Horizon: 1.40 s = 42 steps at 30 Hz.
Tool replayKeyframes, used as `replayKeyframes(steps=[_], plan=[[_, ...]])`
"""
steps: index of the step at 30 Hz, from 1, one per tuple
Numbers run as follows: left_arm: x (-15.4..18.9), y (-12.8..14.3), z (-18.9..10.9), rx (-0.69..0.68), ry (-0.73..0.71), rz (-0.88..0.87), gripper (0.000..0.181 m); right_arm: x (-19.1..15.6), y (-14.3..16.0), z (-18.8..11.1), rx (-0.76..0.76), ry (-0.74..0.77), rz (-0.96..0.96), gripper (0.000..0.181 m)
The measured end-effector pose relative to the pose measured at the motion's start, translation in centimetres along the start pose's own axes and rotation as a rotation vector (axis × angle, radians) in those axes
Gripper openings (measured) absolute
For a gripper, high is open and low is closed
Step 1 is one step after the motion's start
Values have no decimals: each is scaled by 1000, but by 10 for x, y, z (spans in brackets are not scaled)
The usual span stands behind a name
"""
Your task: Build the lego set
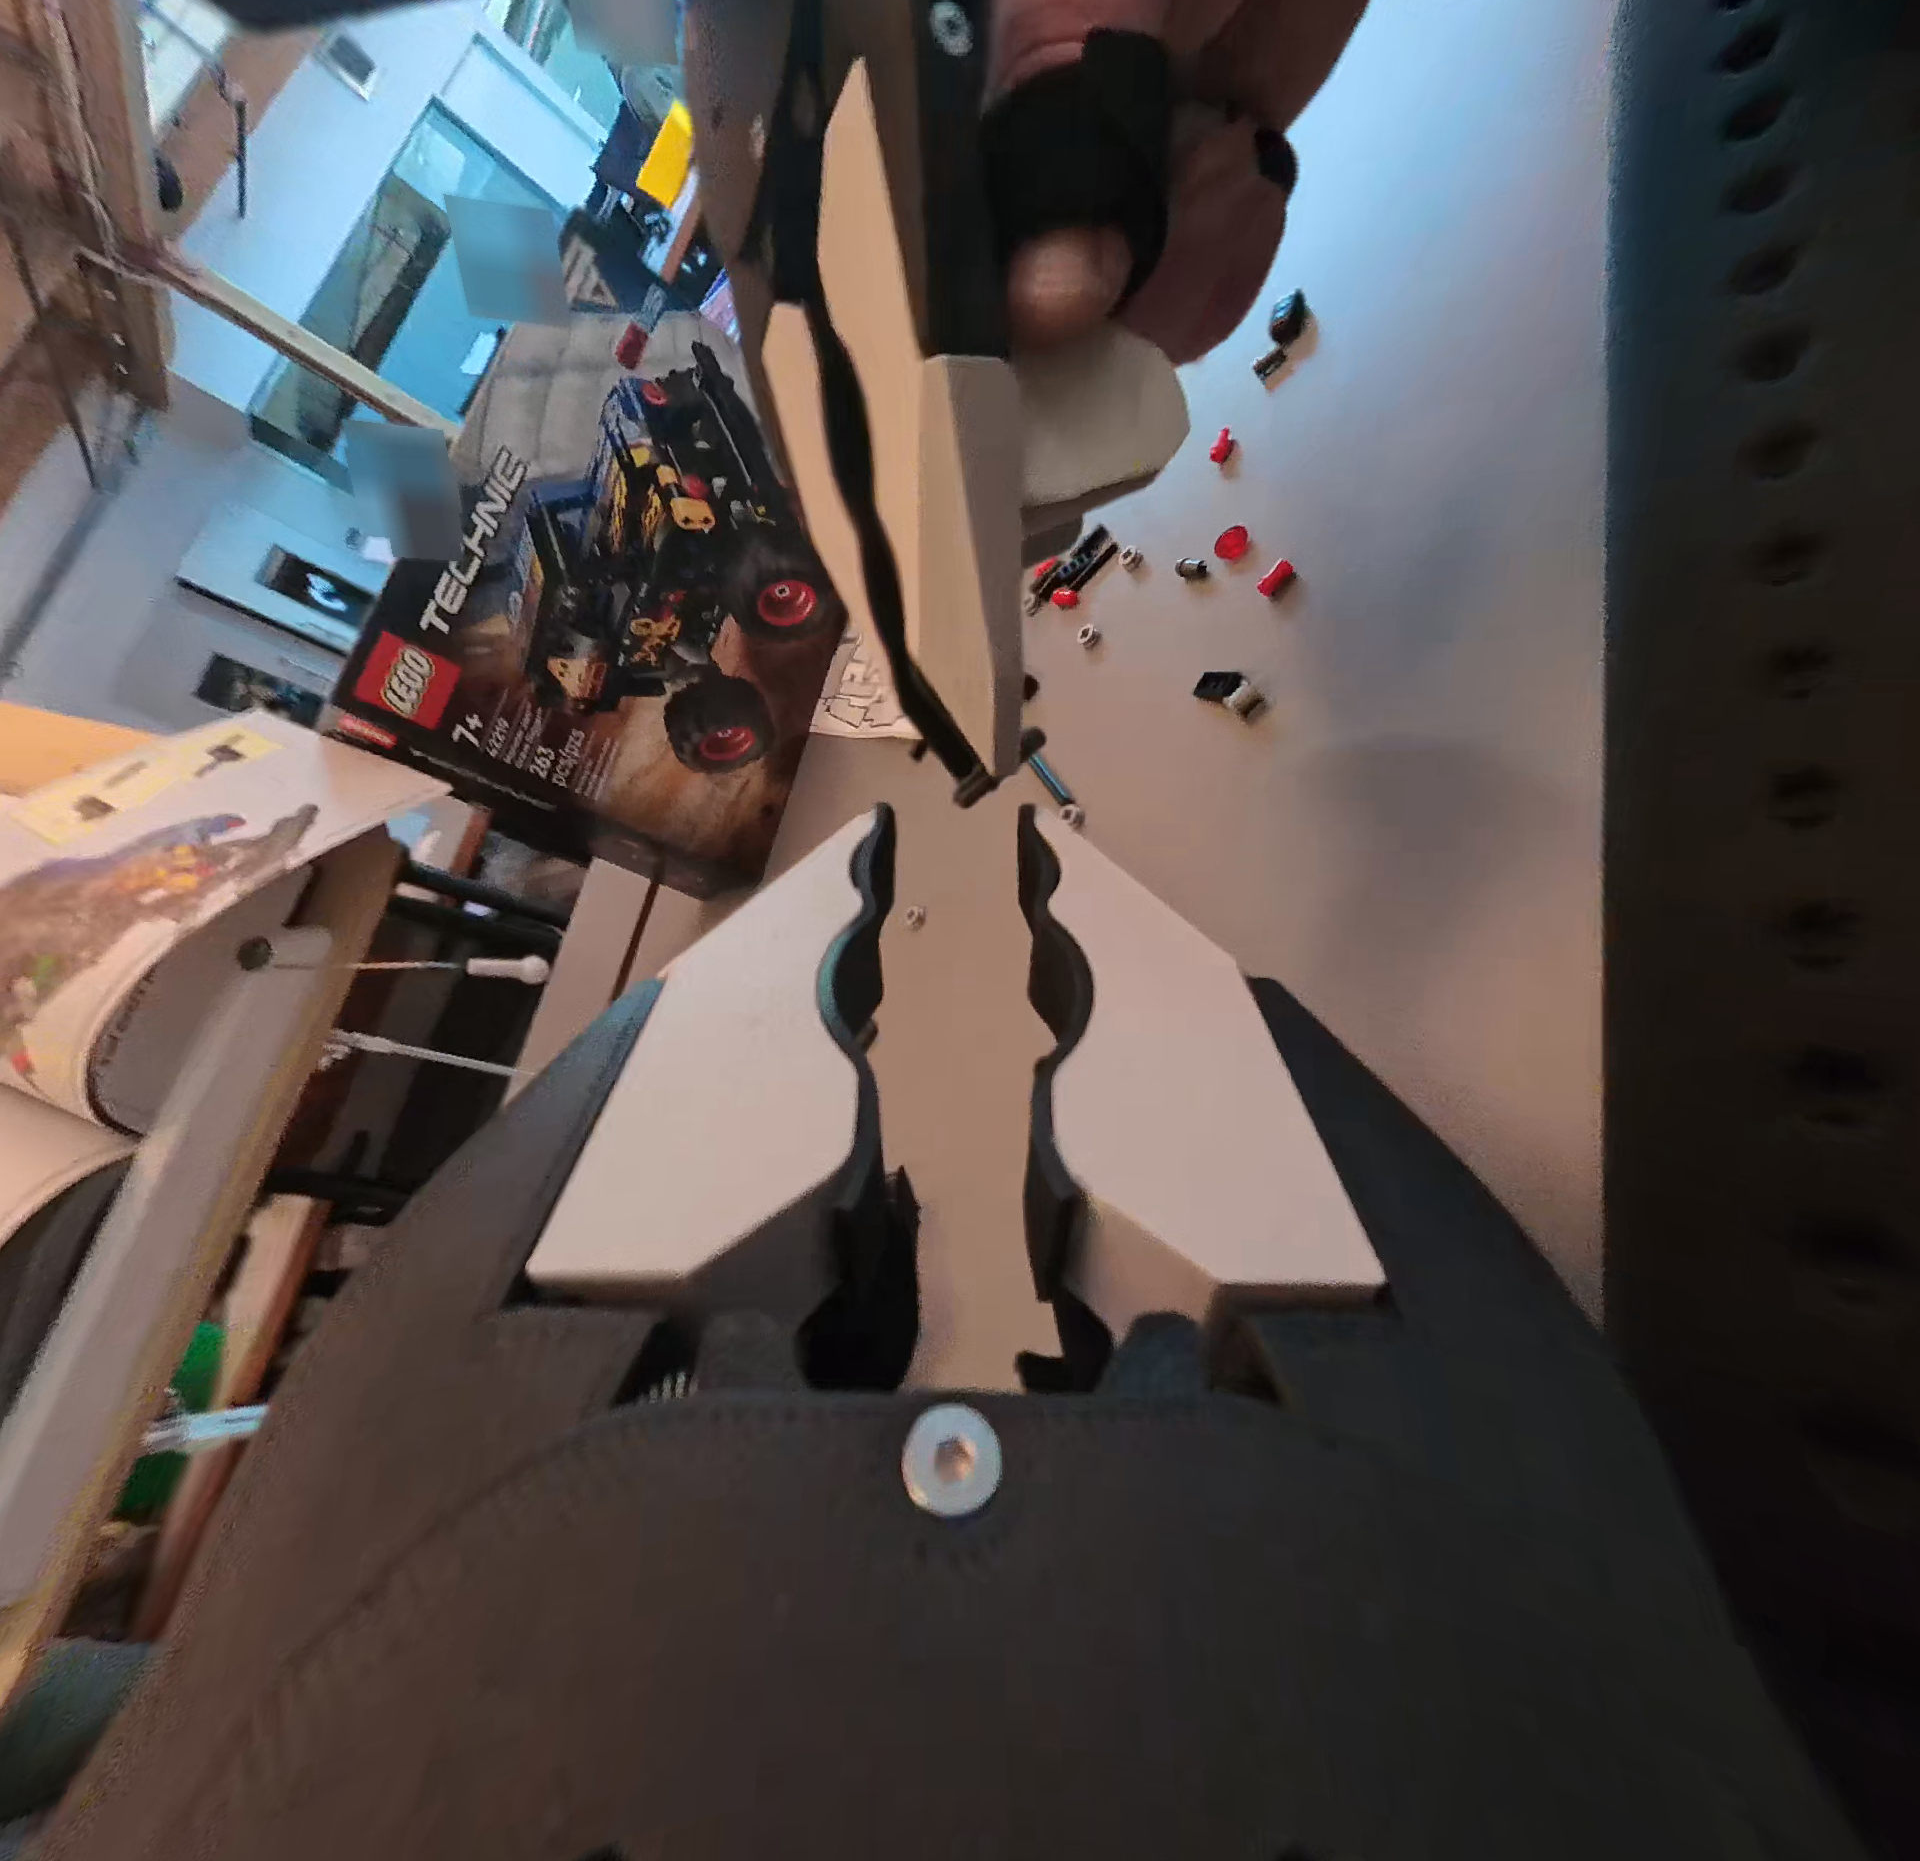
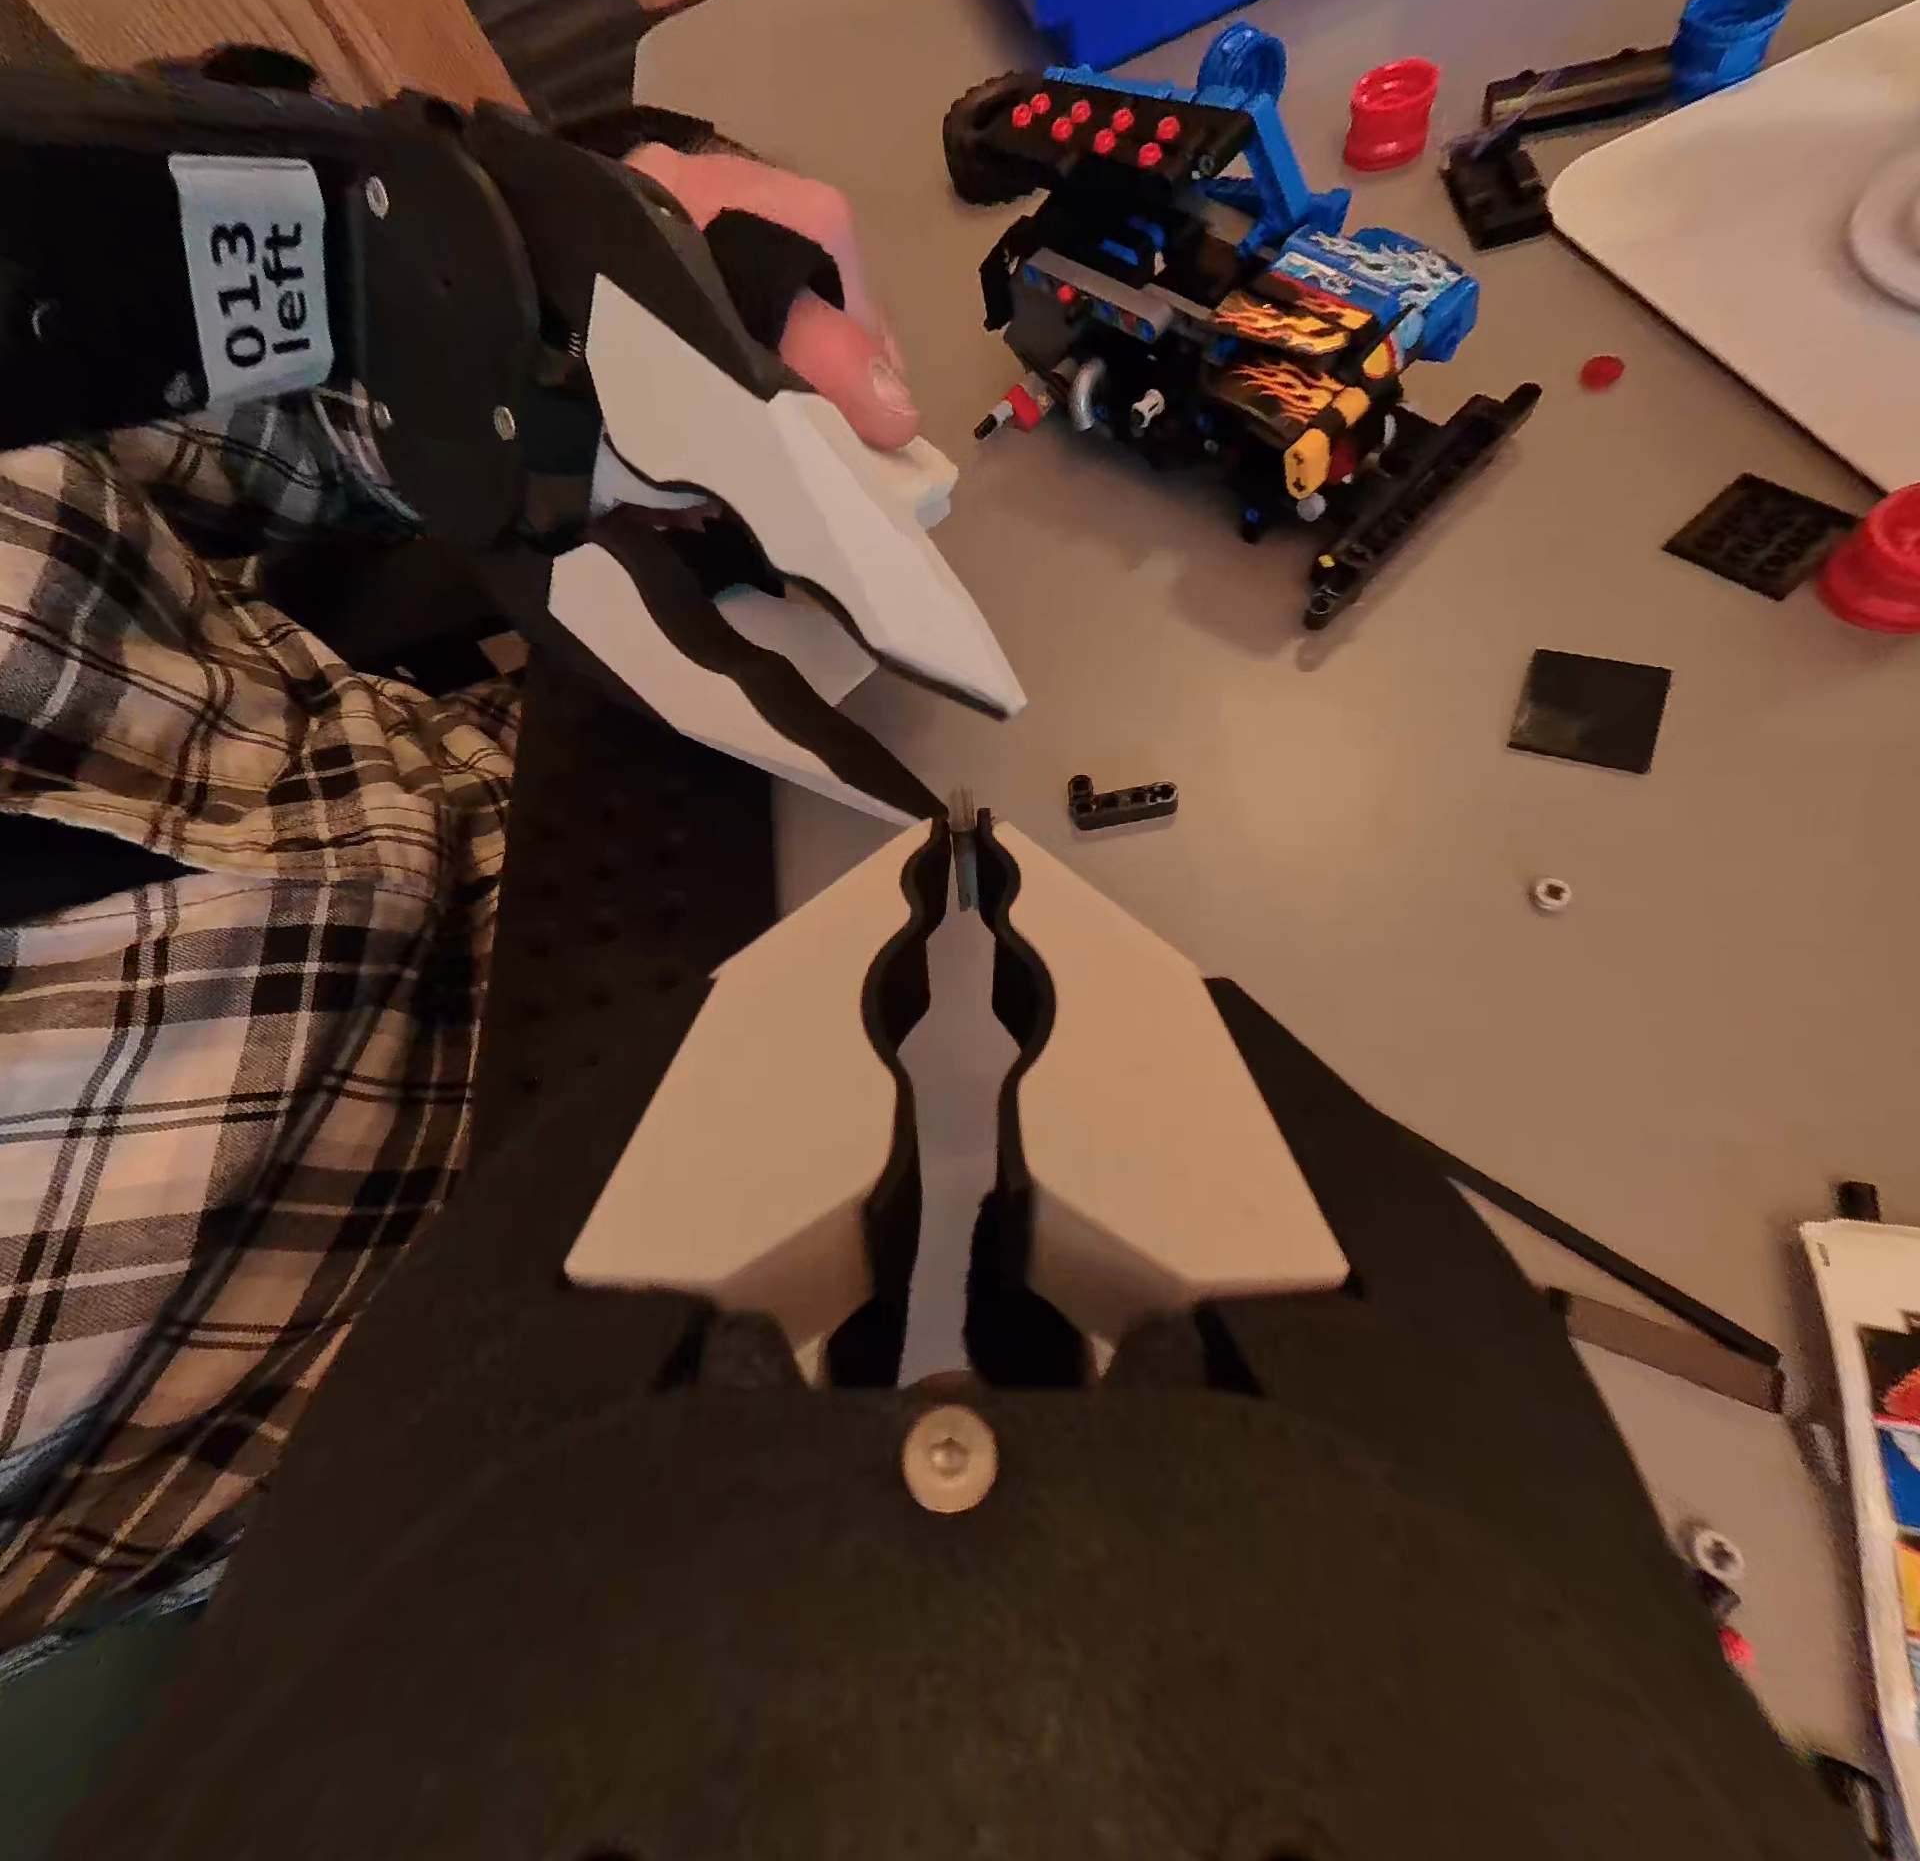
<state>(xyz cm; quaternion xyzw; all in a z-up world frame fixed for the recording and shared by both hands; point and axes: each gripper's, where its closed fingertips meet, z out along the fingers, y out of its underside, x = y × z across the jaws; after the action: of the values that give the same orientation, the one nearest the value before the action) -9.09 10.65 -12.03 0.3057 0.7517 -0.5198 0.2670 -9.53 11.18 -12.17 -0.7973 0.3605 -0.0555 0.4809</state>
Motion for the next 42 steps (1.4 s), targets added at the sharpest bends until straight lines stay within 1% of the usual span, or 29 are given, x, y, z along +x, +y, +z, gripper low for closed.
replayKeyframes(steps=[3, 5, 11, 15, 23, 29, 32, 34, 42], plan=[[4, -4, -3, 8, -13, 63, 11, -7, -4, 6, 9, -47, 9, 3], [-2, -4, -5, -1, -43, 60, 10, -8, -10, 8, 32, -53, 15, 3], [-13, -5, -9, 19, -68, -16, 6, -8, -23, 4, 154, -103, 77, 3], [-20, -6, -11, 51, -62, -109, 5, -6, -32, 2, 251, -130, 114, 4], [-26, -6, -11, 93, -31, -253, 2, -3, -44, -4, 360, -119, 78, 4], [-28, -4, -10, 104, -15, -308, 2, -2, -45, -6, 375, -86, 29, 10], [-27, -4, -9, 104, -7, -313, 2, 1, -43, -4, 361, -53, 1, 10], [-26, -4, -9, 101, -8, -300, 2, 3, -42, -4, 357, -33, -16, 4], [-26, -4, -8, 98, -15, -294, 2, 5, -39, -4, 355, -22, -26, 6]])
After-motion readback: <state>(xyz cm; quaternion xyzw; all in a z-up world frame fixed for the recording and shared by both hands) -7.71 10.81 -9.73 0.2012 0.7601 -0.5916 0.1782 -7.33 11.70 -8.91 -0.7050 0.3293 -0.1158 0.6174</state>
